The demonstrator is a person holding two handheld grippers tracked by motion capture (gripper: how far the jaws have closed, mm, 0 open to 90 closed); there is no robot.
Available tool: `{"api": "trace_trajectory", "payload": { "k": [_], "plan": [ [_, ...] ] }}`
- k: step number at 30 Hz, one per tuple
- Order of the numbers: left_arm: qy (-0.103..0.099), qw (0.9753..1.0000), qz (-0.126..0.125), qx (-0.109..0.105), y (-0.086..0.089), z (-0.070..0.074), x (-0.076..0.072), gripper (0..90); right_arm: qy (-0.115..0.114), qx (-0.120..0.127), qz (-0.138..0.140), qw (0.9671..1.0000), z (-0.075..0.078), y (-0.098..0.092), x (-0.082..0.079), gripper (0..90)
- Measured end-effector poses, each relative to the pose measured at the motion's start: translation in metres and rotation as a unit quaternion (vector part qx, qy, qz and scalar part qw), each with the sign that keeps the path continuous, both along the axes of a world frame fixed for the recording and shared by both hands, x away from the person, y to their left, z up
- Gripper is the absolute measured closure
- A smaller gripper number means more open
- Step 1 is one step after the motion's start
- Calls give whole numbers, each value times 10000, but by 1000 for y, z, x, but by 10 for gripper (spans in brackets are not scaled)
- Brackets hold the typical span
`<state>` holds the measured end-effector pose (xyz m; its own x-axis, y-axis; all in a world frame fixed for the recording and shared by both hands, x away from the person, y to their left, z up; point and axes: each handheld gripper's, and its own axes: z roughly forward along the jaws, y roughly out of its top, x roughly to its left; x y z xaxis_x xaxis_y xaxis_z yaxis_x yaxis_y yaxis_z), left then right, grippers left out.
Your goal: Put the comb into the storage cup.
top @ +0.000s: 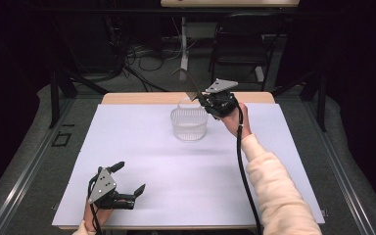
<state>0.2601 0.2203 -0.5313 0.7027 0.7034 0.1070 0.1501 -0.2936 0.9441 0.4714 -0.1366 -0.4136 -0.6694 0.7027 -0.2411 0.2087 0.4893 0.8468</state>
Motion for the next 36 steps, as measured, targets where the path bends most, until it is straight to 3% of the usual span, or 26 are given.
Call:
{"api": "trace_trajectory", "payload": {
  "k": [14, 24, 36],
  "plan": [
    [1, 10000, 28, 3, 0, 0, 0, 2, -126, 88, 6, 9999, 1, 4, 0, 728],
    [10, 10000, 25, 33, 0, 0, 1, 3, -319, 309, 6, 9990, 3, 1, -2, 728],
    [4, 10000, 39, -3, 0, 0, 0, 2, -418, 284, 51, 9987, 1, 7, 1, 728]
  ]
}}
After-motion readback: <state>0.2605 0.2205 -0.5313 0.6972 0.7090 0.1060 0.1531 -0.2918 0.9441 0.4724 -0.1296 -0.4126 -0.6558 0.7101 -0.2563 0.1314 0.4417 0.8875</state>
